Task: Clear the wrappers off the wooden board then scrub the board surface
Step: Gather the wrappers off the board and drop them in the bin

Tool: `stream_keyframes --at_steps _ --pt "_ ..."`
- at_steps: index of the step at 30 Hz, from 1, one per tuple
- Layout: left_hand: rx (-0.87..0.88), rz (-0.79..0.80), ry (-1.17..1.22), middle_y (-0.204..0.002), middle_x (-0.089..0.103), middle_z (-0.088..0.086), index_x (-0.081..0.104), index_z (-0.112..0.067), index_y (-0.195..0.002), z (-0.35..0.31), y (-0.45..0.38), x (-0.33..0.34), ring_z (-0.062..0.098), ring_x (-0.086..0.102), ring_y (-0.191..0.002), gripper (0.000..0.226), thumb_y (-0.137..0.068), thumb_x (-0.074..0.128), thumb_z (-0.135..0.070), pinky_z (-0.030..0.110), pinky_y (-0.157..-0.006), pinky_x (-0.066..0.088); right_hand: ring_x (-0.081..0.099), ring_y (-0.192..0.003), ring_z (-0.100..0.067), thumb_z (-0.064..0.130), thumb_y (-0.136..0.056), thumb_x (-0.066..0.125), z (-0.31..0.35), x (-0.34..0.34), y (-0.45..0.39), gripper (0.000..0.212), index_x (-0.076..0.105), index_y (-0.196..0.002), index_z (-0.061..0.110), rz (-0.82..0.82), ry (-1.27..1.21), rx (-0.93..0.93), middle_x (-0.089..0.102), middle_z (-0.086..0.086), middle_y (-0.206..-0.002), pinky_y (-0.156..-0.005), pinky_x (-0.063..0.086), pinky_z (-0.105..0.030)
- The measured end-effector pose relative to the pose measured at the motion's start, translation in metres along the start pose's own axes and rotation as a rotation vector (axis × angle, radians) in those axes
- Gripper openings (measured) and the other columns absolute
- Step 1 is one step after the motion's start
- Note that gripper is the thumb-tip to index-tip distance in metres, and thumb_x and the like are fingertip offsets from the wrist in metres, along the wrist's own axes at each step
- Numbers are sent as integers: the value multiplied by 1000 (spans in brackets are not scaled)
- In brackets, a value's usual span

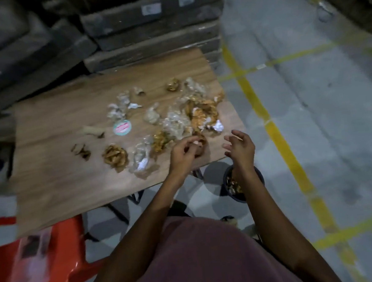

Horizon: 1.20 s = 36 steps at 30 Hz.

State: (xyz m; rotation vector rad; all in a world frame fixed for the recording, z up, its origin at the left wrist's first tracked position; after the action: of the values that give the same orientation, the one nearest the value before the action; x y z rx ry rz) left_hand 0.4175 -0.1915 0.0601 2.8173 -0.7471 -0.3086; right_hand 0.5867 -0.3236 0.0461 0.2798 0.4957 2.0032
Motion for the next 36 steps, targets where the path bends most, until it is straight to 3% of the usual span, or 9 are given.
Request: stream_keyframes --at_steps 5,9,16,18,21,24,27,30,36 --pt "-7 -217 64 -108 77 6 72 -29 -103 26 5 -133 16 72 -103 21 -101 60 -11 28 -84 54 71 -95 -25 24 -93 61 -7 102 33 27 64 -120 22 157 157 -61 72 -2 -108 -78 56 -40" --pt "6 -294 -26 -112 74 6 73 -12 -109 49 7 -225 13 68 -99 17 -101 59 -7 12 -79 50 66 -98 -27 18 -96 63 -35 185 65 23 60 -119 20 242 298 -75 68 1 -104 -84 54 -42" --pt "45 -314 -181 -114 71 2 71 -4 -117 72 -16 -326 13 64 -101 21 -100 58 -6 0 -76 43 51 -131 -28 21 -95 68 -69 292 101 43 53 -135 16 303 534 -83 51 -10 -144 -104 48 -39" --pt "59 -290 -230 -116 67 -2 68 -5 -121 73 -26 -340 15 61 -109 24 -99 58 -8 4 -83 42 48 -134 -31 26 -93 70 -70 305 103 45 53 -134 18 258 644 -135 46 -10 -147 -107 46 -40" --pt "78 -240 -314 -132 63 5 63 -12 -131 85 -42 -354 23 57 -123 40 -94 56 -25 32 -104 46 45 -135 -38 40 -91 69 -78 306 104 59 45 -140 19 184 844 -85 41 -12 -151 -105 44 -44" --pt "67 -245 -430 -140 55 10 55 -17 -138 98 -57 -365 32 50 -127 50 -90 57 -30 51 -106 46 44 -132 -46 54 -80 68 -95 300 97 82 31 -147 23 121 913 31 38 -18 -151 -104 43 -52" --pt "-47 -267 -570 -157 34 13 42 -21 -150 108 -66 -374 36 29 -145 65 -89 63 -33 57 -114 33 46 -133 -46 55 -74 69 -115 307 91 97 19 -151 22 157 873 130 39 -18 -155 -108 42 -53" --pt "-171 -263 -617 -164 17 15 31 -25 -155 123 -80 -381 38 18 -149 82 -86 73 -37 61 -112 29 58 -123 -41 55 -73 72 -131 330 88 96 24 -150 21 262 842 148 54 -17 -142 -104 50 -53" --pt "-207 -89 -468 -154 38 21 37 -14 -155 133 -120 -361 39 39 -143 71 -95 69 -33 44 -116 35 55 -125 -33 62 -59 72 -145 381 72 94 31 -140 36 440 785 106 51 -13 -140 -101 53 -53"
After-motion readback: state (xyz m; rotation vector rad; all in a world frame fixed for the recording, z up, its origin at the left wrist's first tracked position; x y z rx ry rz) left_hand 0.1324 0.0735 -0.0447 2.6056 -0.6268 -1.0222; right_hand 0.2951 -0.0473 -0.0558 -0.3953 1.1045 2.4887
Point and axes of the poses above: each hand's wrist, its own y-axis away from the middle knuckle, its own x-axis out of the palm, z = x × y, the point moved 10 cm from there along -y, towards the middle knuckle
